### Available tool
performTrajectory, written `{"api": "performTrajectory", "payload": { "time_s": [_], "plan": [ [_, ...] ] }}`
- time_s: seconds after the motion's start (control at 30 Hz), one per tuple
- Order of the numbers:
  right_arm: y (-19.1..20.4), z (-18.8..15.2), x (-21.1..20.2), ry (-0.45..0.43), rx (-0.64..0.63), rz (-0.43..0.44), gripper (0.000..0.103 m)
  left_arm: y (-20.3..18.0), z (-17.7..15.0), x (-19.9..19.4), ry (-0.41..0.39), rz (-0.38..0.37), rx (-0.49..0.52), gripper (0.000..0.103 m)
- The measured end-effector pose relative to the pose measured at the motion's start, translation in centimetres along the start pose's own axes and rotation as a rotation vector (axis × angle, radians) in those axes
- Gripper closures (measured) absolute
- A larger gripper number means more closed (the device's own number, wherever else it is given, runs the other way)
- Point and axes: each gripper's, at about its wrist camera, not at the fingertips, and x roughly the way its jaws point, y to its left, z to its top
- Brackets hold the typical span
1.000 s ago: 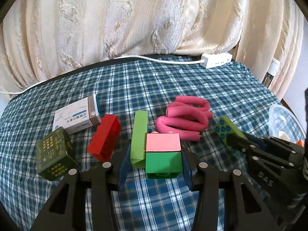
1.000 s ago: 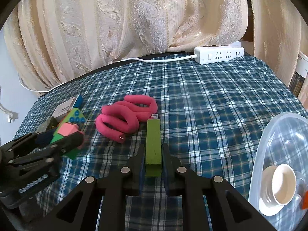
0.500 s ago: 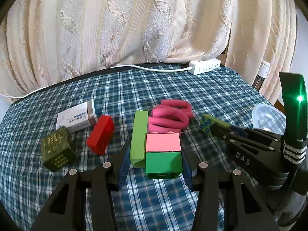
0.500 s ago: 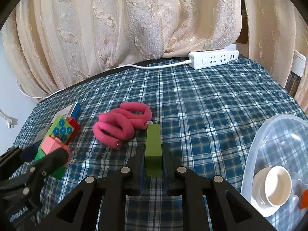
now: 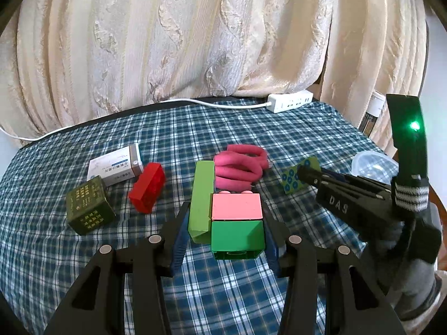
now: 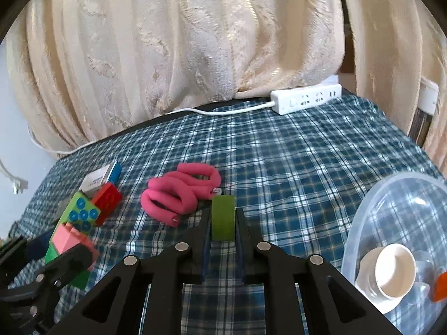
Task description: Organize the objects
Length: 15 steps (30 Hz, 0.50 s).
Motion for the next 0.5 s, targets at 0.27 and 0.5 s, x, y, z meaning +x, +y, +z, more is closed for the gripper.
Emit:
{"api": "performTrajectory", "payload": {
  "time_s": [0.27,0.5],
  "plan": [
    [-0.5,0.1,-5.0,-0.061,0.026,-0.011,0.087,0.0,-0.2,-0.9,-0.008,-0.009,0.004,0.055],
    [-2.5,-0.8,-8.7,-0.11,0.081,-0.014,0.087,-1.5,-0.2,-0.9,-0.002,-0.026,0.032,0.055]
  ]
}}
